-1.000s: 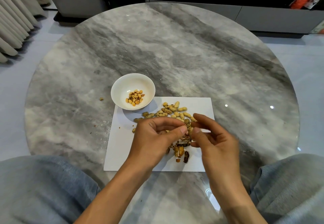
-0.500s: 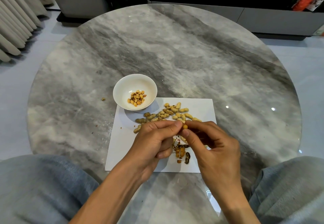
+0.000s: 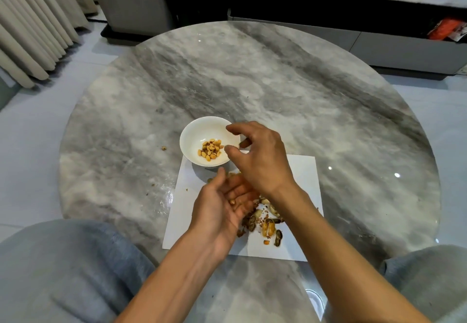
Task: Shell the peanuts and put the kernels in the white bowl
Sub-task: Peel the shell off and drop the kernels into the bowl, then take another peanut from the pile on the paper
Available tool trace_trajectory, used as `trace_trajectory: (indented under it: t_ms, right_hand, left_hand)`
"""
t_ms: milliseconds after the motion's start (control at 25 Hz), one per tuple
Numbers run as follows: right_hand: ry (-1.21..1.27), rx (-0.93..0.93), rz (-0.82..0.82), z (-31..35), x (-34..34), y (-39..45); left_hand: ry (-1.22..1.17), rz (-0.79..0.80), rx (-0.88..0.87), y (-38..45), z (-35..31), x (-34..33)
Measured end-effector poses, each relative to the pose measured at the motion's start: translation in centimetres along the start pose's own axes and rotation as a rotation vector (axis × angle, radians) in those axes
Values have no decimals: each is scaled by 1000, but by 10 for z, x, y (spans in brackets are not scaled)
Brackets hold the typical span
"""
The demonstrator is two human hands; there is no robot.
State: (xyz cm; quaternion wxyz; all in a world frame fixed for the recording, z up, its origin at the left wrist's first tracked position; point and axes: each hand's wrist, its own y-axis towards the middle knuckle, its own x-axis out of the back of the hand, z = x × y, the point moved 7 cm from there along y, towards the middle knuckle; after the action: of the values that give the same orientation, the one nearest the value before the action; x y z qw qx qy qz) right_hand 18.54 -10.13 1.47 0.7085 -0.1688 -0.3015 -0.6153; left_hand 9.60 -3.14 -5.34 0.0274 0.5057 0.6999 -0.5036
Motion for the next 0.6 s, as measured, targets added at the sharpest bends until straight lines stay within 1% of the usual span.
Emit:
trace_trajectory:
  t_ms: [40, 120, 160, 240, 320, 480, 520, 560, 600]
  right_hand:
    - [-31, -21, -11, -3, 2, -6]
    - [2, -16, -70, -6, 17, -40]
    - [22, 13, -68, -5, 23, -60]
    - [7, 89, -7, -3, 21, -90]
    - [-15, 86, 20, -11, 12, -97]
    - [-69, 92, -49, -17, 12, -92]
    - [-28, 36, -48, -22, 15, -92]
    - [92, -95, -37, -31, 18, -93]
    - [285, -259, -30, -43, 20, -94]
  left_hand:
    - [-50, 21, -8, 0, -3, -1]
    - [-103, 73, -12, -2, -5, -6]
    - [-106, 100, -6, -4, -4, -9]
    - [-107, 162, 29, -7, -1, -16]
    - [-129, 218, 57, -11, 0, -22]
    - [-170, 267, 69, -10, 1, -24]
    - [-136, 277, 55, -9, 3, -24]
    - [-46, 263, 10, -9, 4, -24]
    - [119, 244, -84, -8, 3, -24]
